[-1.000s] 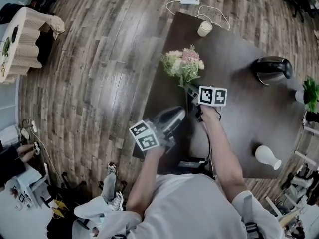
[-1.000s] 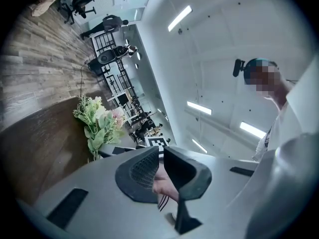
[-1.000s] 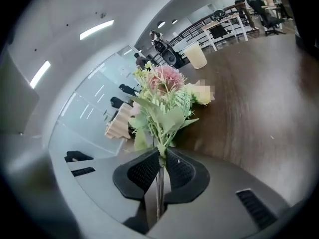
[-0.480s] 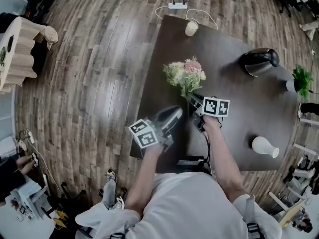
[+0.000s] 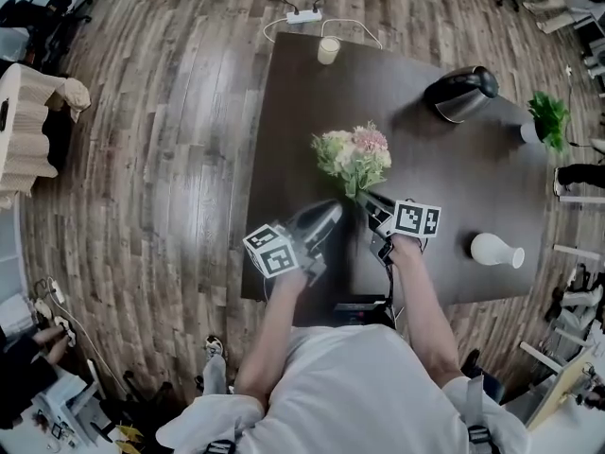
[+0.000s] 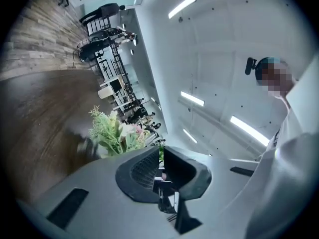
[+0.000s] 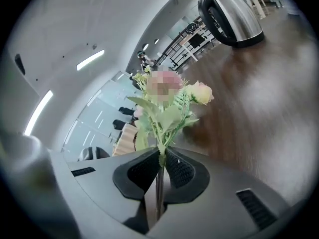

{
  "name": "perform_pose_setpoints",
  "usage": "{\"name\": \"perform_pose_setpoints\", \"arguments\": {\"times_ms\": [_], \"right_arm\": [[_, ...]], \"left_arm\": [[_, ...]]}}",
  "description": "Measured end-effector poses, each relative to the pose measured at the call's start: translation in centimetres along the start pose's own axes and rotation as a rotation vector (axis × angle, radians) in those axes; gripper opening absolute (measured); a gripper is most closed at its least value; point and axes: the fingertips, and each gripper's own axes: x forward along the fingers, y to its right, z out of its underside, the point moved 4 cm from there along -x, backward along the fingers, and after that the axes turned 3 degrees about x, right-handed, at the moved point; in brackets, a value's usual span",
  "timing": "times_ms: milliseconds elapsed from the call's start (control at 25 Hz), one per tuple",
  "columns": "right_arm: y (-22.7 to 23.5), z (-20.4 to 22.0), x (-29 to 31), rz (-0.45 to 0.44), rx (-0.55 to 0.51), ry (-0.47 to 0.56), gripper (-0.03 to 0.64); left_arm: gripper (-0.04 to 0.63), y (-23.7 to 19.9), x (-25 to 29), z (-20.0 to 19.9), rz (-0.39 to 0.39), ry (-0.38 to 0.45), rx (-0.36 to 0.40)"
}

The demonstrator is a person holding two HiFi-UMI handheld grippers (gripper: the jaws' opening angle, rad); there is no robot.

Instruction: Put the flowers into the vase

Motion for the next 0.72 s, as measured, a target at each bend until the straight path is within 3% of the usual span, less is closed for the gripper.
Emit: {"name": "perform_pose_setpoints", "arguments": {"times_ms": [720], "right_arm": [[-4.1, 4.4, -10.1, -0.147, 0.001, 0.134, 0.043]], "left_arm": [[0.015, 3.6, 4.0, 4.8, 0.116, -0.149, -0.001]]}}
